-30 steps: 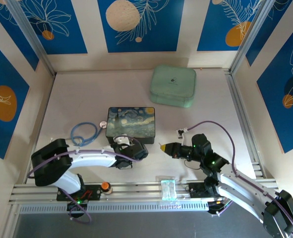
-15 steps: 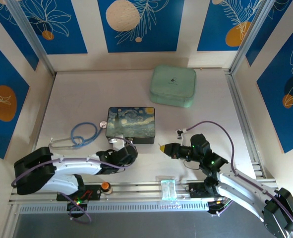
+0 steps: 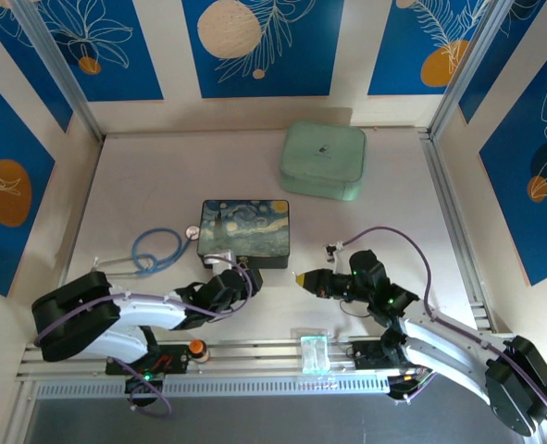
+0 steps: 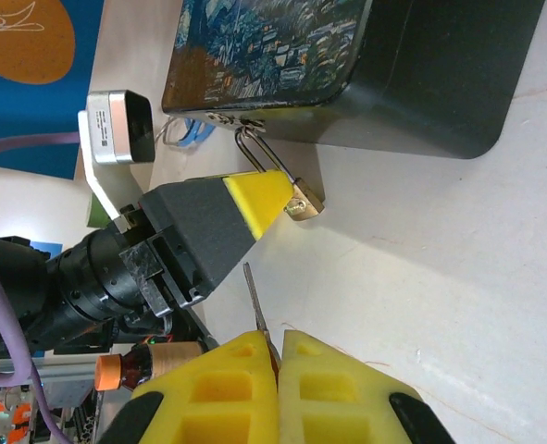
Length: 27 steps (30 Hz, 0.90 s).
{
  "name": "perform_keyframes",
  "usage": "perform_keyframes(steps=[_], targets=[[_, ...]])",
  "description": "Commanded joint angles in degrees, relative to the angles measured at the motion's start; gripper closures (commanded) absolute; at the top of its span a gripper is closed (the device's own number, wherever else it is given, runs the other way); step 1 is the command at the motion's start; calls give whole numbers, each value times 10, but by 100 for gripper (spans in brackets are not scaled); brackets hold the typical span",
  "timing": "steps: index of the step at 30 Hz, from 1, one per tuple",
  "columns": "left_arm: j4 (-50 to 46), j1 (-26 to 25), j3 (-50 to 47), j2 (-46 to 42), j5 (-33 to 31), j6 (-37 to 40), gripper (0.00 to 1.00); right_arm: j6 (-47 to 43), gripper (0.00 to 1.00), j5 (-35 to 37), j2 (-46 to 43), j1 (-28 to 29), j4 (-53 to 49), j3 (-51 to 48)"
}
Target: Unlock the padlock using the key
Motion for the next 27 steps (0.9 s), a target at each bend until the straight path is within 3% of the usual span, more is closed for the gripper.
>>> perform_keyframes(steps=[1, 4, 7, 14, 20, 27], targets=[[-10, 11, 13, 14, 19, 13, 32, 2, 99, 8, 10, 9, 24, 14], [-30, 18, 28, 41, 34, 13, 38, 0, 99, 13, 26, 17, 30, 20], [-168, 20, 83, 64, 24, -6, 44, -1, 99, 14, 43, 24, 37, 27], [-203, 20, 87, 69, 23, -1, 59, -3, 100, 24, 70, 37, 46, 39], [-219, 22, 94, 63, 29, 9, 63, -8, 100, 30, 94, 52, 50, 52], [-217, 25, 93, 24, 52, 23, 83, 7, 100, 24, 133, 64, 89, 53]])
